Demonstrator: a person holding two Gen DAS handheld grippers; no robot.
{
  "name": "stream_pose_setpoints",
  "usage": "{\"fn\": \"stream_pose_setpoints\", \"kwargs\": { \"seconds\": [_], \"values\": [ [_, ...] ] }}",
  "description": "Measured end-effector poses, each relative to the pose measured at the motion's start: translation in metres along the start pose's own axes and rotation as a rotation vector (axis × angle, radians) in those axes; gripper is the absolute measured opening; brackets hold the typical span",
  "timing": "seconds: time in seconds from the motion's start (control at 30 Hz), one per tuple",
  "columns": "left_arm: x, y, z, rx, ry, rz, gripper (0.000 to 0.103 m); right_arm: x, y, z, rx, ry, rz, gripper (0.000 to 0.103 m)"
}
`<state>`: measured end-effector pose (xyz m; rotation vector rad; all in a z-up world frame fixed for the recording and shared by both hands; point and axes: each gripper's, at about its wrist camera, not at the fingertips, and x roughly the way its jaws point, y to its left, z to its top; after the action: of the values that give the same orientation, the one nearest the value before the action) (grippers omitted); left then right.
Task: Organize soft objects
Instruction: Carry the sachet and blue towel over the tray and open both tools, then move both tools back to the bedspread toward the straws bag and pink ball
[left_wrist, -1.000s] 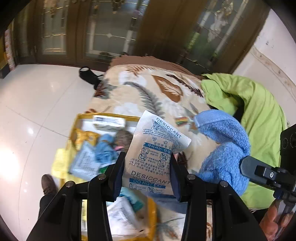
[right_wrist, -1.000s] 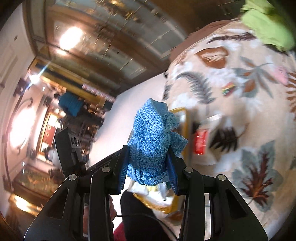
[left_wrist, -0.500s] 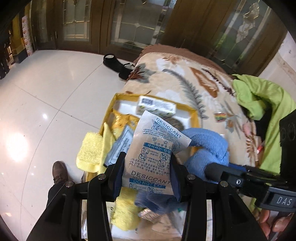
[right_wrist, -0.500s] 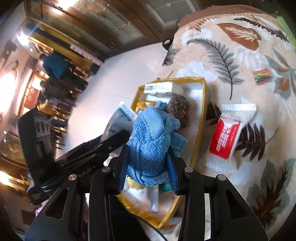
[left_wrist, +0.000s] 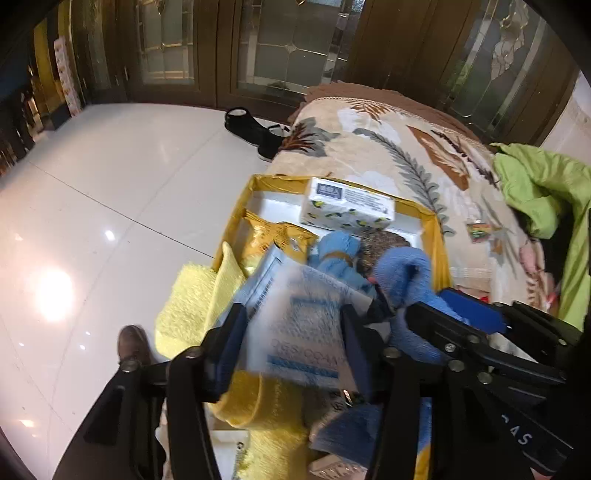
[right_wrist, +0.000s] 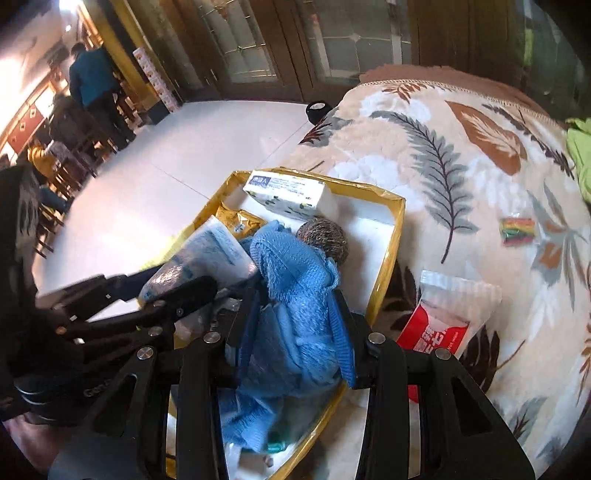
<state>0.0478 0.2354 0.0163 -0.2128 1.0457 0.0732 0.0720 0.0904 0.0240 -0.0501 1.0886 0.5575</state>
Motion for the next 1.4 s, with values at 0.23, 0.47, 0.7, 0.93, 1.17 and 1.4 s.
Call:
{"fn": "stream_pose_setpoints", "kwargs": {
  "seconds": [0.23,0.47,0.7,0.93,1.17,1.4],
  "values": [
    [-0.011,0.0,0.0,0.011,-0.063,0.065,0.074,-0.007,-0.011,0.001,0.091,-0.009,0.056,0.038],
    [-0.026,-0.001,0.003,0.008,-0.111,0.104,0.076,-0.033,0.004,0.005,0.063,-0.084,0.055,0.038],
    [-0.04,-0.008,0.003,0.009,-0.148,0.112,0.076,-0.05,0.007,0.002,0.068,-0.113,0.062,0.038],
    [-0.051,-0.025,0.0,0.033,-0.174,0.108,0.076,-0.069,0.0,-0.007,0.087,-0.137,0.067,0.038],
    [-0.058,-0.051,-0.004,0.07,-0.201,0.096,0.076,-0.092,-0.024,-0.019,0.138,-0.161,0.057,0.038],
    [-0.062,-0.087,-0.011,0.131,-0.222,0.075,0.076,-0.111,-0.063,-0.036,0.208,-0.182,0.022,0.038]
  ]
}}
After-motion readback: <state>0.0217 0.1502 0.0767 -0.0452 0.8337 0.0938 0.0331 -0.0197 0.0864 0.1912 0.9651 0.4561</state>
